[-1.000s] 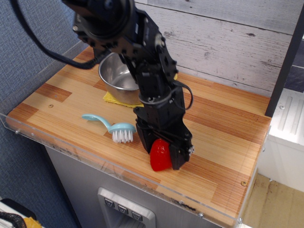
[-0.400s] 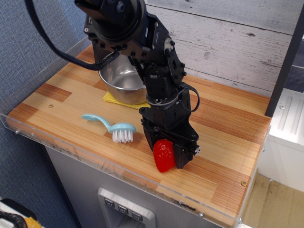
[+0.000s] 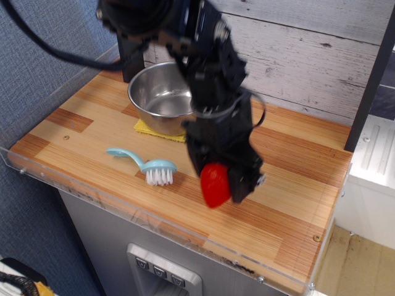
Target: Move the red pepper to the far right corner of the table.
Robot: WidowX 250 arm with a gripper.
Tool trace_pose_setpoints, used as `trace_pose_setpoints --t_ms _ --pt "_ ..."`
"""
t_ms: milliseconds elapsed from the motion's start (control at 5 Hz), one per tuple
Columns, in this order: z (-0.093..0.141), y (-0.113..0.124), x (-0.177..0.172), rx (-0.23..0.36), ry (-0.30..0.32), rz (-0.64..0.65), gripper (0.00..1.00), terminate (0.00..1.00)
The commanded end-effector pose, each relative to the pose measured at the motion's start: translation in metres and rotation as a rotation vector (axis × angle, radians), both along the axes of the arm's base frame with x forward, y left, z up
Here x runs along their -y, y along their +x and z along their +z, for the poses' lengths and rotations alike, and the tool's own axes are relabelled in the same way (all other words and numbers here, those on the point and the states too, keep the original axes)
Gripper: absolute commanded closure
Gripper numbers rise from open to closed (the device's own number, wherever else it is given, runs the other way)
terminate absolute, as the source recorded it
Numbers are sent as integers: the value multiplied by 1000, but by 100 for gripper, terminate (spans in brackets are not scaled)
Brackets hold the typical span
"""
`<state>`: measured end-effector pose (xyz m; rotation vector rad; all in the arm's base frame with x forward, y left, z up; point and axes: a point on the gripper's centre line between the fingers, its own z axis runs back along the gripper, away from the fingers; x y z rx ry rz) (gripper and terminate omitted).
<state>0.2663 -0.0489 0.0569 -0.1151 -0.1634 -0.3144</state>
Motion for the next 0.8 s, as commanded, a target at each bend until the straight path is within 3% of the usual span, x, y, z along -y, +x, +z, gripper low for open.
trace_pose_setpoints --t_ms 0,200,400,600 --pt "48 27 -13 155 10 118 100 0" --pt "38 60 -20 161 33 198 100 0" --pt "22 88 -20 116 97 227 100 0" --pt "2 117 -18 78 81 258 100 0"
